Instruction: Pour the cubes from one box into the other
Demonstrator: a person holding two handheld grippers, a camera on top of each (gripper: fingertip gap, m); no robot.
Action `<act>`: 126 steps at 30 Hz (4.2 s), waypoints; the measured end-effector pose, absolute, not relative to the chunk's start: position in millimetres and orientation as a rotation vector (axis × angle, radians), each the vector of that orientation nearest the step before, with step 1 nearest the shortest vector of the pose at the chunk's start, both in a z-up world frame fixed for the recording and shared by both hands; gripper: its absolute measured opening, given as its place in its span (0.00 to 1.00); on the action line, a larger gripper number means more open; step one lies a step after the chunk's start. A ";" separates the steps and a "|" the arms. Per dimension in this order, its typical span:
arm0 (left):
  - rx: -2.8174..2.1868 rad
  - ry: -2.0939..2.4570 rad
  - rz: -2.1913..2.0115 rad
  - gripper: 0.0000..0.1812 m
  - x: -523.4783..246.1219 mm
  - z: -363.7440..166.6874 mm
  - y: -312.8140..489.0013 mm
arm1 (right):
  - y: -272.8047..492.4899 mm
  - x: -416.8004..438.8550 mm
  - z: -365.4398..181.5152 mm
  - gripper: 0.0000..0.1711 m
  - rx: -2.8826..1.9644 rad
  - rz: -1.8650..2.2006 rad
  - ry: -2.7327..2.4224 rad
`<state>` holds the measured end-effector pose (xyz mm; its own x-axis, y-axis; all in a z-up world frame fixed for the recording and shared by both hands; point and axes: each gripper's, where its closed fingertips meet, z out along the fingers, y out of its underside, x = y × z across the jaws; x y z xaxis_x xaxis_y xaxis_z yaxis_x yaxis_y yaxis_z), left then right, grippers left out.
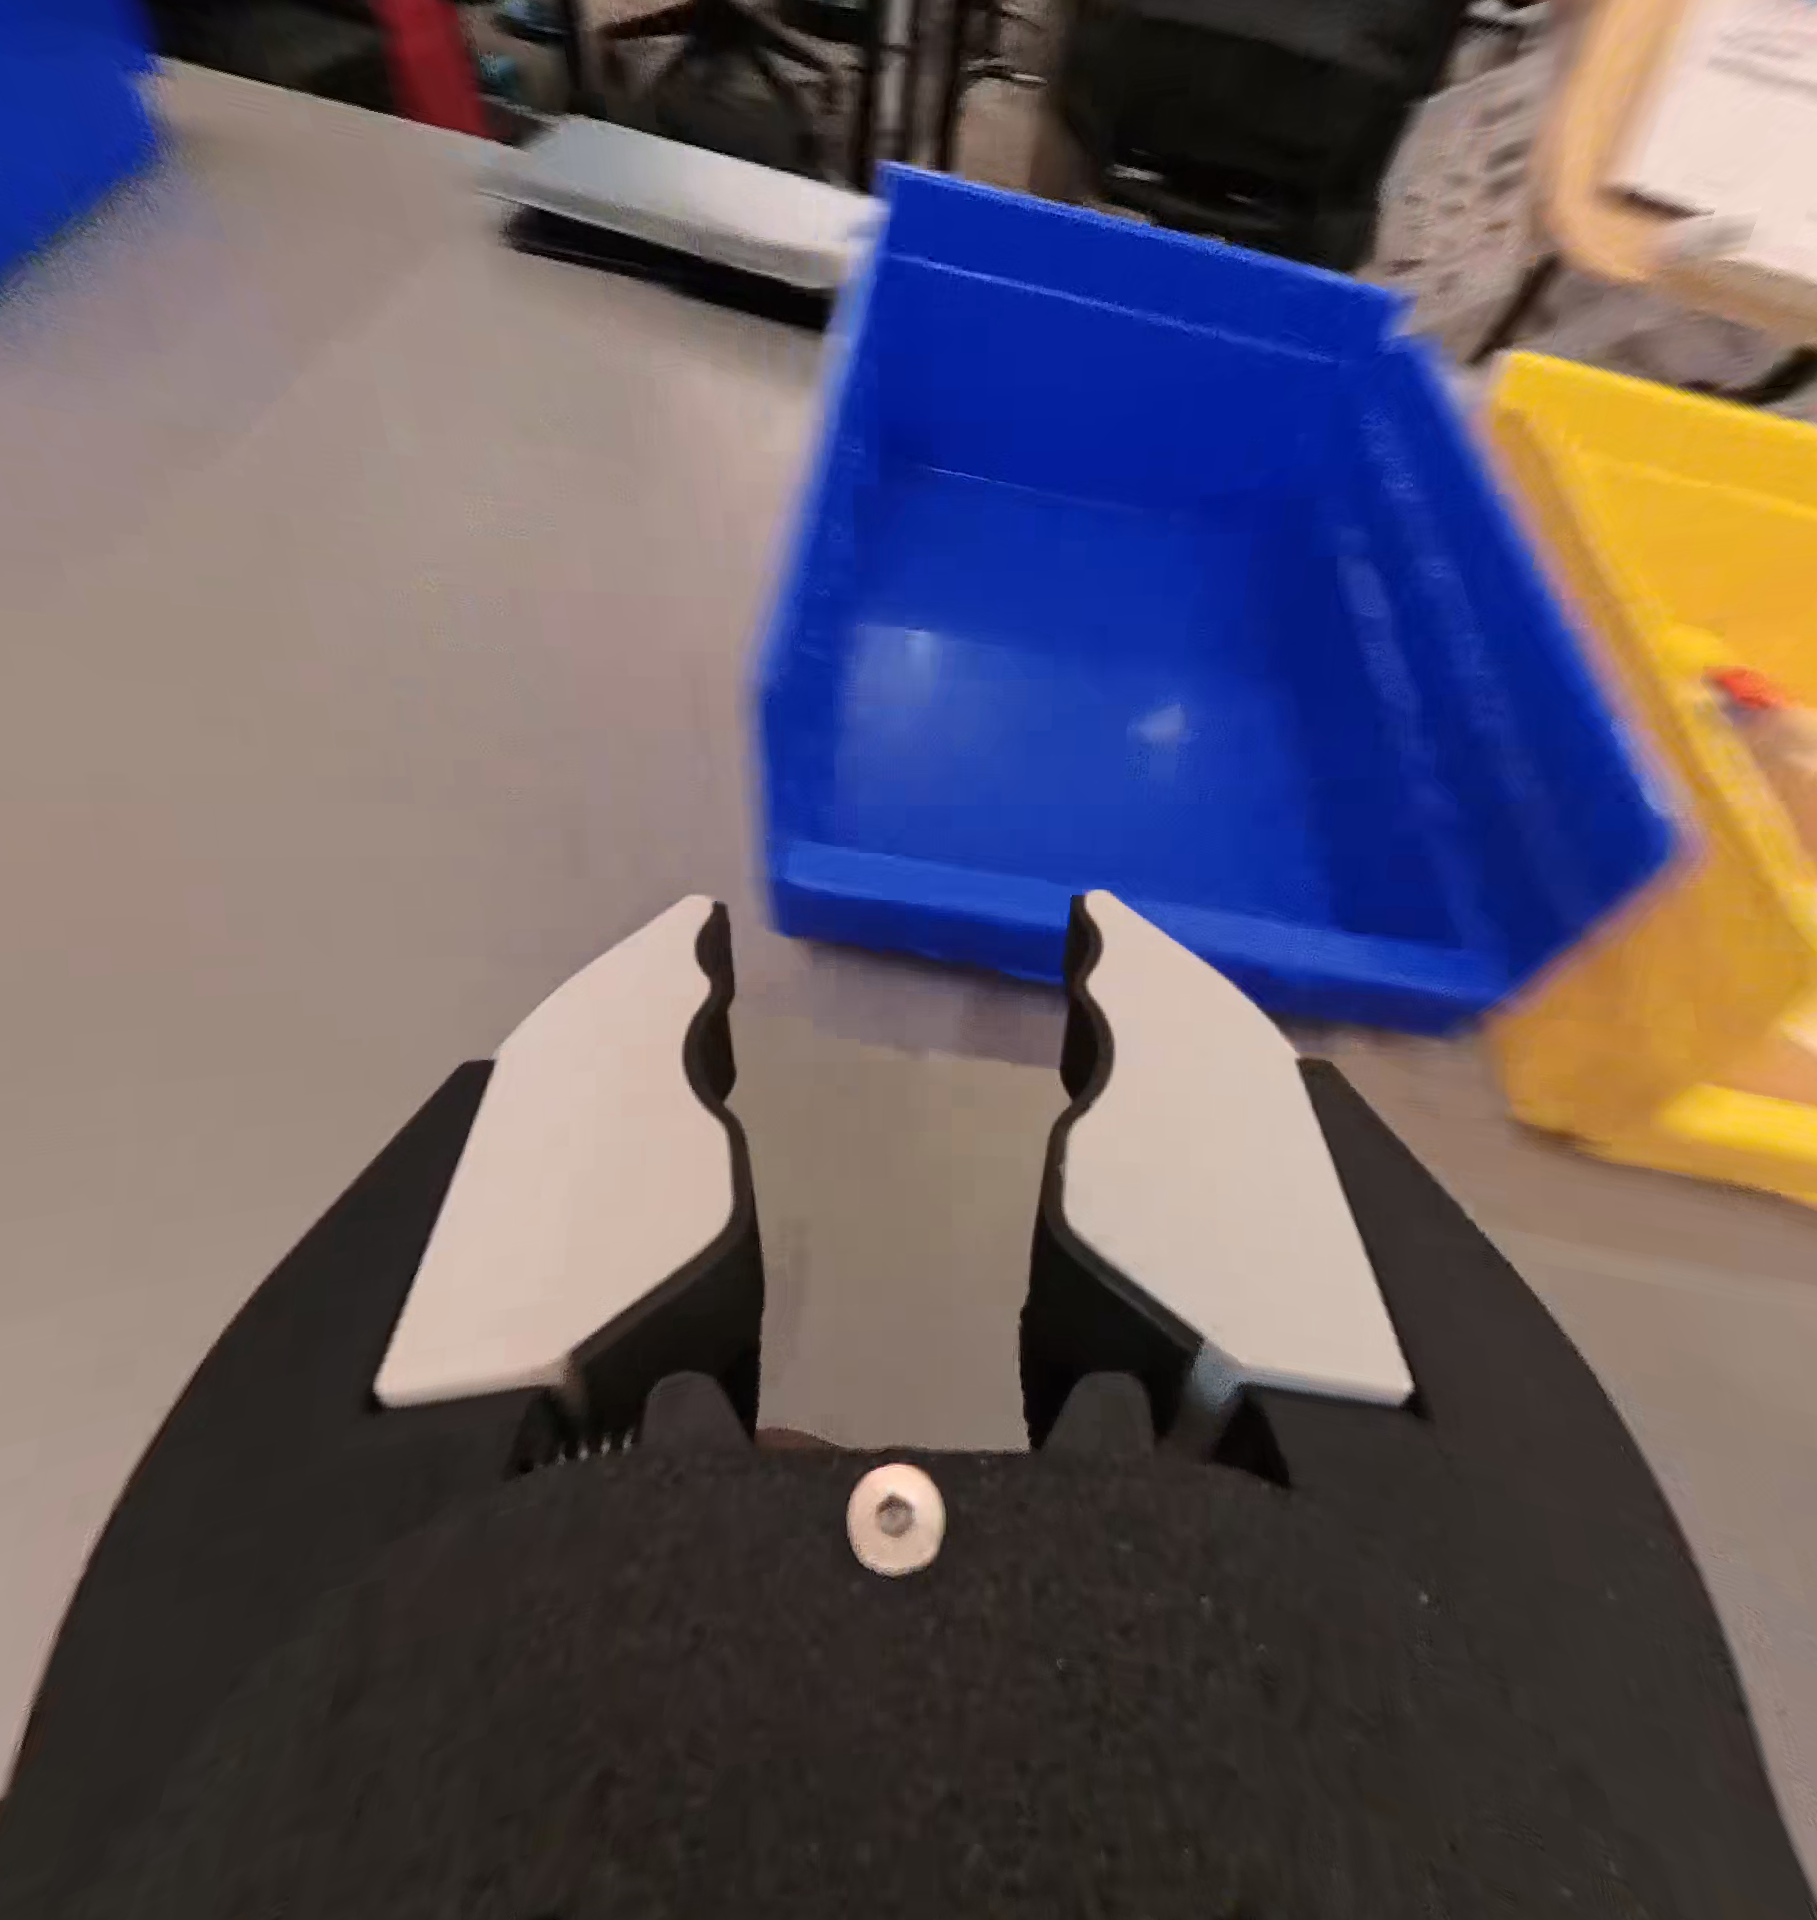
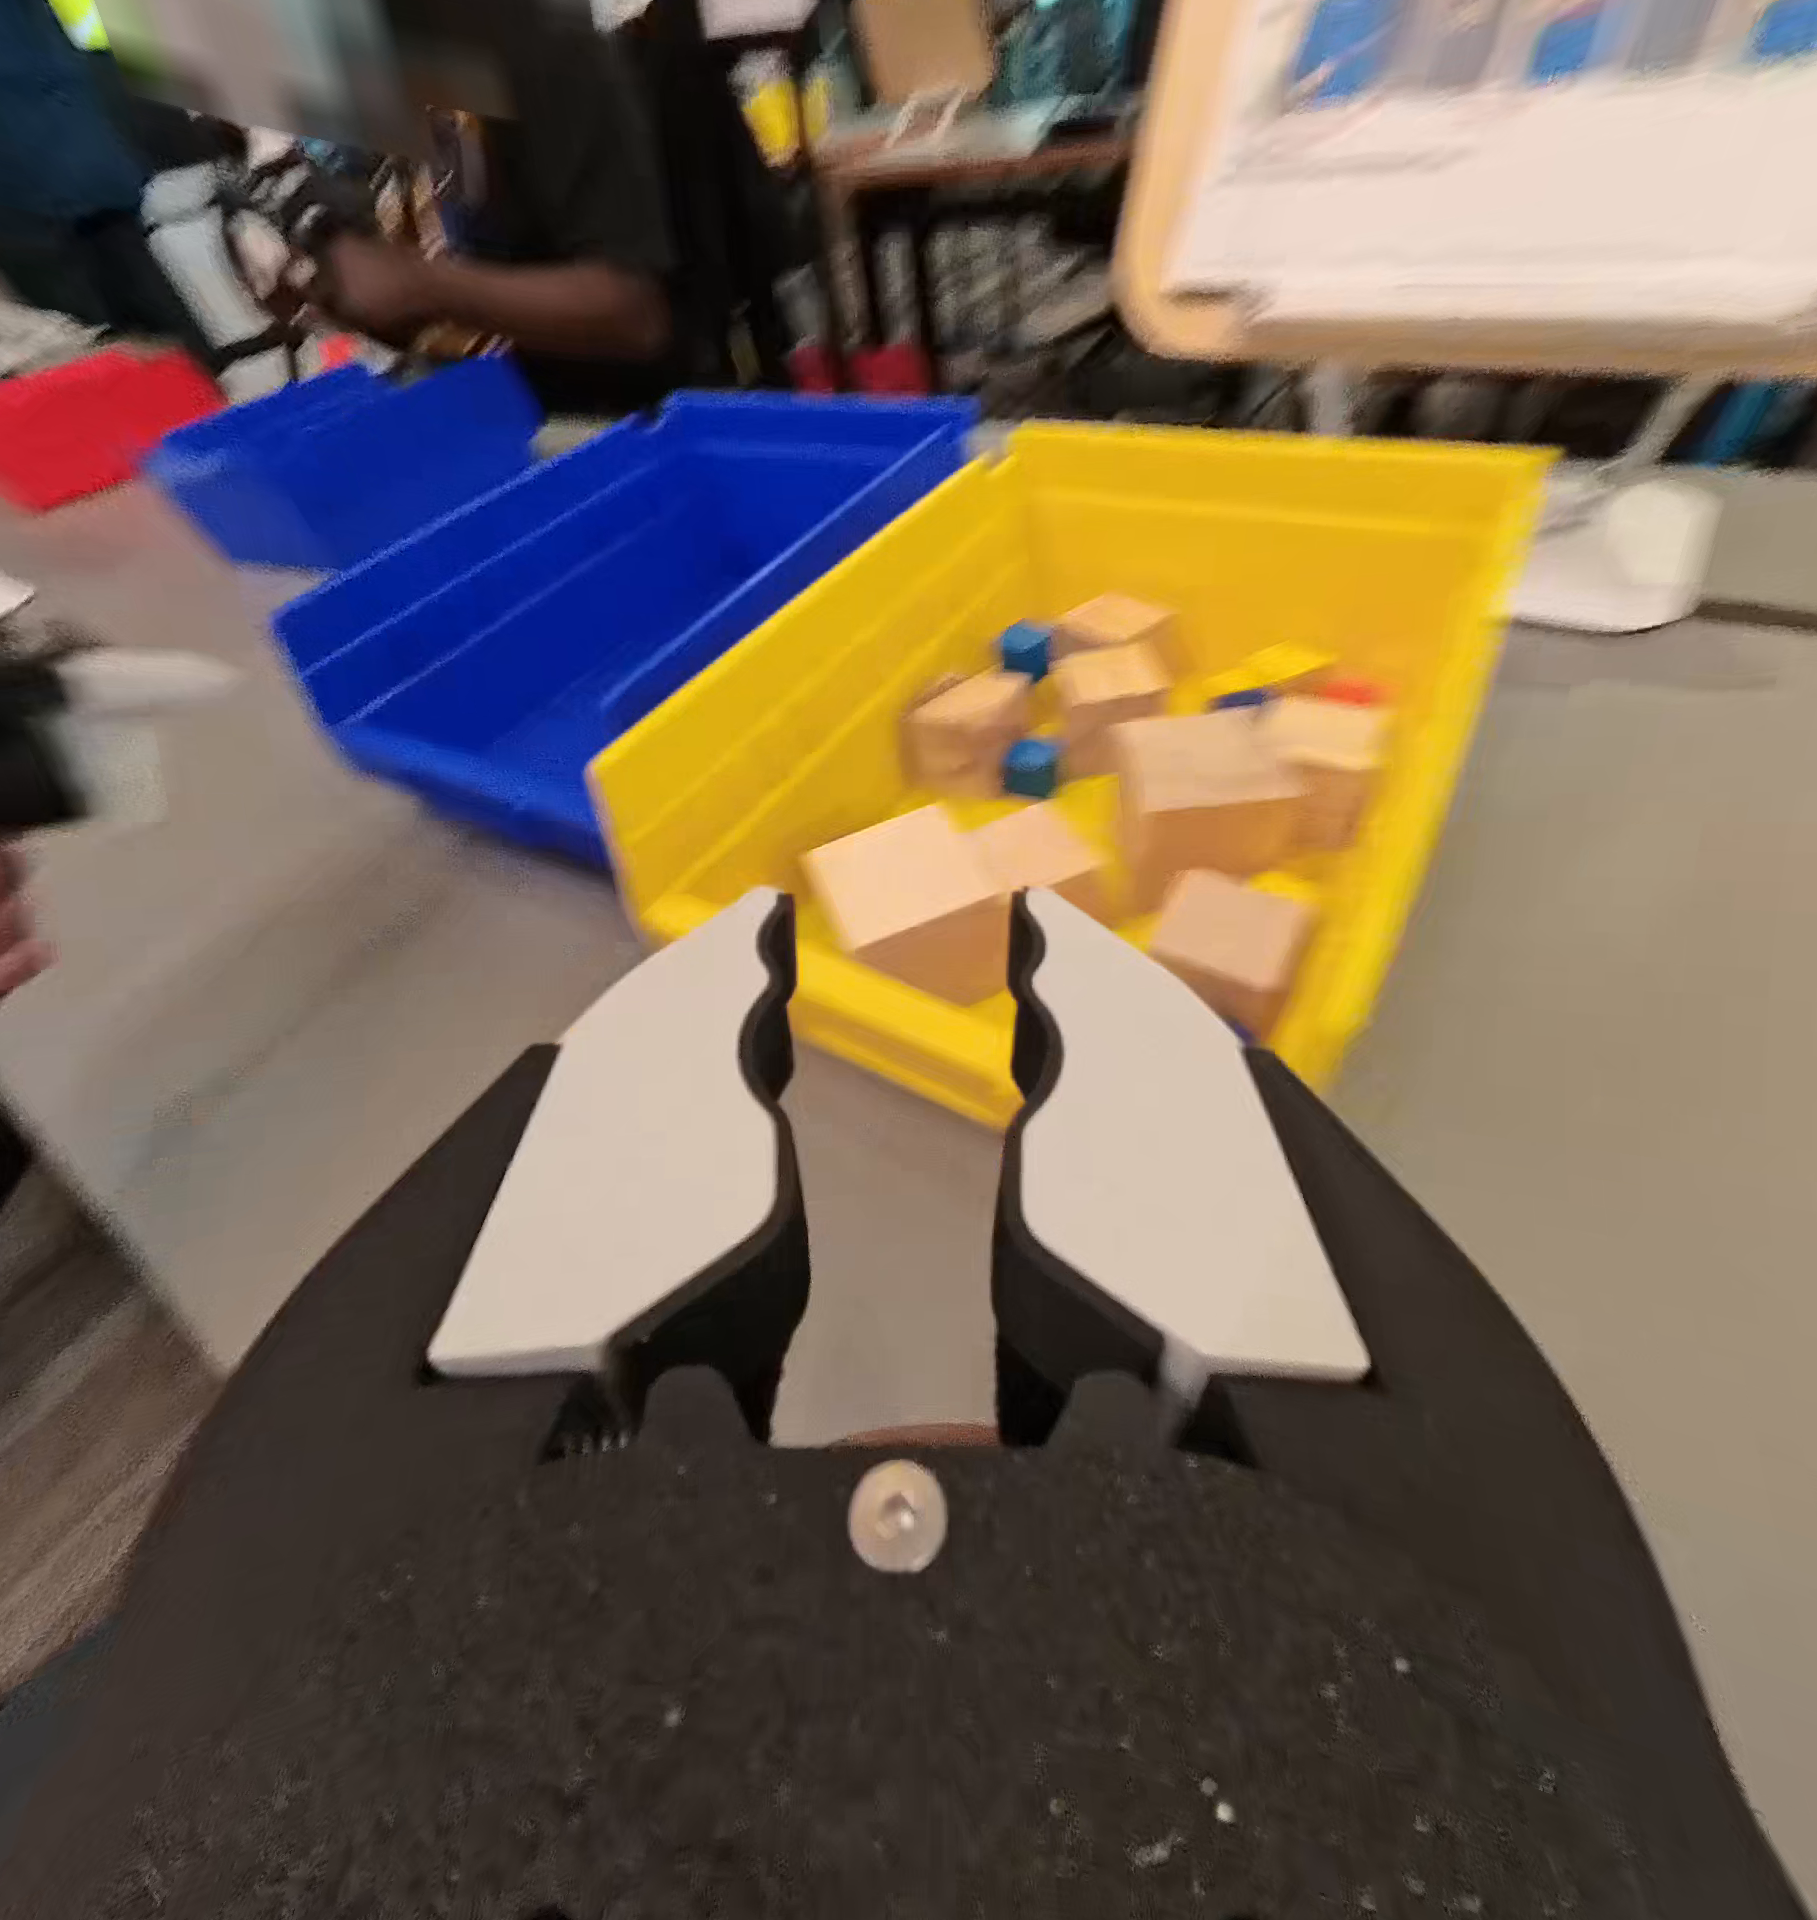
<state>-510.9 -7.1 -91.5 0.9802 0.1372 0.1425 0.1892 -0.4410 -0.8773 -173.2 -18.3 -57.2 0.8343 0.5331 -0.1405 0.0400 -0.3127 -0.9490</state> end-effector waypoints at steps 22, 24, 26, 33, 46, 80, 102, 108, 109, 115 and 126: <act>-2.108 -0.287 0.073 0.02 -532.1 -131.3 -84.6 | -42.5 -338.7 -127.1 0.21 -1.944 0.321 -0.448; -2.104 -0.300 0.079 0.02 -529.7 -131.1 -102.5 | -39.3 -339.8 -129.2 0.21 -1.954 0.362 -0.431; -2.093 -0.306 0.079 0.03 -527.6 -130.9 -115.8 | -41.4 -348.0 -132.8 0.14 -1.974 0.490 -0.452; -2.031 -0.322 0.110 0.03 -517.9 -107.3 -139.3 | -58.8 -343.2 -111.8 0.01 -1.969 0.405 -0.515; -1.766 -0.016 -0.046 0.02 -325.6 41.0 -53.3 | -25.7 -131.6 48.6 0.01 -1.704 0.147 -0.222; -2.045 0.557 -0.640 0.31 61.3 -72.0 -2.4 | 12.2 293.8 -84.4 0.24 -1.915 0.004 0.263; -2.034 0.117 -0.425 0.27 -305.3 -112.8 35.4 | 24.2 -111.5 -106.3 0.35 -1.928 0.190 -0.224; -2.104 0.220 -0.136 0.03 -296.7 -127.2 44.9 | 43.5 -104.7 -134.9 0.02 -2.027 0.163 -0.056; -2.099 0.203 -0.116 0.03 -299.7 -124.4 45.0 | 41.3 -107.3 -134.4 0.02 -2.036 0.108 -0.068; -2.016 0.121 -0.074 0.01 -361.3 -87.0 49.5 | 37.4 -170.4 -102.4 0.02 -1.923 0.112 -0.097; -1.991 0.020 -0.034 0.01 -508.0 -95.3 51.2 | 60.3 -316.6 -105.7 0.02 -1.921 0.158 -0.157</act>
<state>-508.0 51.2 -95.3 0.9995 -0.0294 0.0146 0.0014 -0.4079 -0.9130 -316.6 60.3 -105.7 0.9820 0.1858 -0.0338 0.0333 -0.3464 -0.9375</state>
